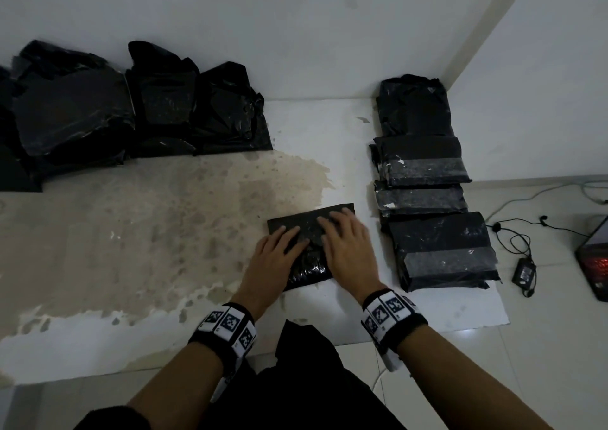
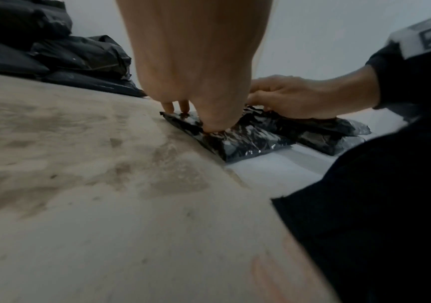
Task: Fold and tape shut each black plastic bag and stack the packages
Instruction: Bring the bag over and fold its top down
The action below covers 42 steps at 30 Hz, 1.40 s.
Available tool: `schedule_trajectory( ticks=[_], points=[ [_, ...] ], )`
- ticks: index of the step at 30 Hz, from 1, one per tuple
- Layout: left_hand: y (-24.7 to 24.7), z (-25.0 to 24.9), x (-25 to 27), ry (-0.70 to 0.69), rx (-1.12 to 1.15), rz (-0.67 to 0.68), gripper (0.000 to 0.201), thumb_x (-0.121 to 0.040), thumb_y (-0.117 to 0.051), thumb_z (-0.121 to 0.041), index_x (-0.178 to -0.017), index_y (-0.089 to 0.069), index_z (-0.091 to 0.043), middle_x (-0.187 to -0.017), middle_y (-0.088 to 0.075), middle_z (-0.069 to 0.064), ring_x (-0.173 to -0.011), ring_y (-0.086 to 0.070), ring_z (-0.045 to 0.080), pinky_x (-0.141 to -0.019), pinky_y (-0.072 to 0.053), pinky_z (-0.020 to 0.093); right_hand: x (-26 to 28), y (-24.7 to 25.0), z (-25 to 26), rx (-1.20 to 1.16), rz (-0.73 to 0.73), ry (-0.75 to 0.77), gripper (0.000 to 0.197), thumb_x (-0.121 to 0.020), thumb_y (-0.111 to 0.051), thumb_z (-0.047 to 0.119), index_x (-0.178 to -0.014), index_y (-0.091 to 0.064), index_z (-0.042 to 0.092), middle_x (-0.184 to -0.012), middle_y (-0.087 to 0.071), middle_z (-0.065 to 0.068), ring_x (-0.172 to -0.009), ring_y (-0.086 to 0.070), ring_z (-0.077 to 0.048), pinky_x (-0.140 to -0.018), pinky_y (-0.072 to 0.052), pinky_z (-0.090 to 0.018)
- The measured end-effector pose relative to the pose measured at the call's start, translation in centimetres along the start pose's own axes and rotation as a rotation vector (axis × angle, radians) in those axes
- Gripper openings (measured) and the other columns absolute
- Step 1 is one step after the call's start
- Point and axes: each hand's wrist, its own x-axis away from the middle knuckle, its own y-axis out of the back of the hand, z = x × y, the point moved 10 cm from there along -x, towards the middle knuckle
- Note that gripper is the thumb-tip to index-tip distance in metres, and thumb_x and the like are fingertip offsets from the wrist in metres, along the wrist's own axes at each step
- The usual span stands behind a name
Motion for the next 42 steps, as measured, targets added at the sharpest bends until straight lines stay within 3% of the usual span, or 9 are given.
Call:
schedule_trajectory(
  ticks=[5,9,12,21,26,32,35,39,42],
  points=[
    [-0.8,0.1,1.1,-0.008,-0.020,0.055,0.068,-0.085,-0.072,-0.012,-0.149,-0.048,-0.014,-0.156,-0.042,0.010,-0.144,-0.040,0.033,-0.110,-0.043,0.049,2.9,-5.2,1.1,0.035,0.245,0.125,0.059,-0.109,-0.023,0.044,-0.160,-0.028,0.015,-0.166,-0.024,-0.011,-0.155,-0.017,-0.029,-0.123,-0.024,-0.049],
    [-2.6,0.8,2.9,0.052,-0.093,0.123,0.063,-0.108,-0.017,-0.043,-0.156,-0.029,-0.003,-0.165,-0.021,0.015,-0.152,-0.021,0.032,-0.119,-0.028,0.050,3.5,-5.5,-0.4,0.051,0.268,0.004,0.070,-0.108,-0.017,0.053,-0.160,-0.022,0.005,-0.168,-0.015,-0.016,-0.156,-0.012,-0.028,-0.125,-0.013,-0.044],
    [-3.5,1.1,3.8,0.099,-0.114,0.153,0.073,-0.107,-0.005,-0.050,-0.156,-0.023,0.001,-0.165,-0.016,0.019,-0.153,-0.017,0.032,-0.119,-0.017,0.050,4.2,-5.6,-1.8,0.059,0.279,-0.083,0.076,-0.107,-0.012,0.058,-0.160,-0.016,0.004,-0.168,-0.011,-0.016,-0.157,-0.009,-0.027,-0.126,-0.009,-0.044],
    [-3.9,1.1,4.8,0.249,-0.065,0.109,0.076,-0.106,-0.010,-0.052,-0.155,-0.021,0.005,-0.164,-0.016,0.024,-0.153,-0.016,0.033,-0.121,-0.014,0.054,6.2,-5.2,-4.7,0.105,0.283,-0.226,0.083,-0.102,-0.002,0.063,-0.160,-0.004,0.004,-0.169,-0.003,-0.015,-0.157,0.004,-0.026,-0.126,0.005,-0.046],
    [-3.9,1.5,4.9,0.250,-0.074,0.131,0.077,-0.105,-0.010,-0.054,-0.154,-0.027,0.004,-0.163,-0.021,0.022,-0.153,-0.017,0.035,-0.120,-0.013,0.056,6.3,-3.7,-5.0,0.036,0.174,-0.322,0.088,-0.102,-0.003,0.063,-0.158,-0.017,-0.002,-0.167,-0.013,-0.021,-0.156,-0.007,-0.031,-0.126,-0.007,-0.048],
    [-1.7,2.7,4.3,0.229,0.041,0.026,0.068,-0.105,-0.018,-0.053,-0.143,-0.051,-0.007,-0.153,-0.045,0.012,-0.148,-0.030,0.035,-0.120,-0.014,0.056,4.7,-3.1,2.1,0.035,0.146,0.155,0.062,-0.107,-0.032,0.051,-0.161,-0.026,0.021,-0.168,-0.015,-0.015,-0.156,-0.010,-0.033,-0.124,-0.017,-0.052],
    [0.2,5.7,3.6,0.310,0.132,-0.049,0.059,-0.103,-0.024,-0.047,-0.138,-0.054,-0.010,-0.145,-0.051,0.011,-0.144,-0.035,0.033,-0.120,-0.015,0.052,4.4,-5.2,2.8,0.102,0.251,0.181,0.063,-0.104,-0.032,0.059,-0.159,-0.030,0.029,-0.167,-0.020,-0.012,-0.155,-0.016,-0.034,-0.118,-0.031,-0.056],
    [2.1,12.4,3.0,0.515,0.208,-0.025,0.053,-0.102,-0.035,-0.031,-0.150,-0.040,-0.008,-0.160,-0.033,0.013,-0.150,-0.023,0.033,-0.121,-0.014,0.050,4.2,-5.3,1.6,0.073,0.246,0.086,0.067,-0.100,-0.030,0.064,-0.159,-0.030,0.031,-0.167,-0.021,-0.009,-0.154,-0.018,-0.032,-0.120,-0.027,-0.053],
    [2.8,14.9,1.6,0.456,0.181,0.067,0.059,-0.104,-0.043,-0.024,-0.158,-0.024,-0.013,-0.168,-0.015,0.005,-0.155,-0.007,0.029,-0.124,-0.007,0.048,4.3,-5.5,1.7,0.040,0.247,0.073,0.068,-0.101,-0.030,0.064,-0.160,-0.028,0.031,-0.169,-0.017,-0.008,-0.155,-0.014,-0.031,-0.121,-0.023,-0.052]
  ],
)
